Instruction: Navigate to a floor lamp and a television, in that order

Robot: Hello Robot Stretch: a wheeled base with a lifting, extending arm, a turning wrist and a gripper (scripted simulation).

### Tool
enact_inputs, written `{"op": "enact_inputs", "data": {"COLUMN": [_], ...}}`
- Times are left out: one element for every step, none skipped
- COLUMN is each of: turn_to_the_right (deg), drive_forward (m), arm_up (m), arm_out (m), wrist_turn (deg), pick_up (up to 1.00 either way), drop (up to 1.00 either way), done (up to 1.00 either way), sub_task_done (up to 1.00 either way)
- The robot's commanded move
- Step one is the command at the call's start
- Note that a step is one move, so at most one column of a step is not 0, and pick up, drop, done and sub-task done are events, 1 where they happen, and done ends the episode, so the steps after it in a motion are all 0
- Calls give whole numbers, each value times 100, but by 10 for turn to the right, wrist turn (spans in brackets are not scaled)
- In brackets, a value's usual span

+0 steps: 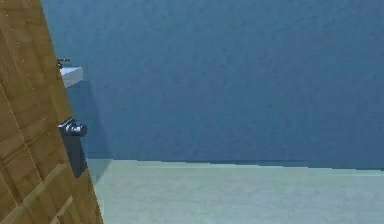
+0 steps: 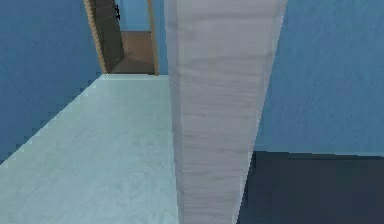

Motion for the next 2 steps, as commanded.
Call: {"op": "enact_inputs", "data": {"turn_to_the_right": [30,0], "drive_forward": [0,30], "arm_up": [0,0], "arm_out": [0,0], "wrist_turn": [0,0], "pick_up": [0,0], "drop": [0,0], "done": [0,0], "sub_task_done": [0,0]}}
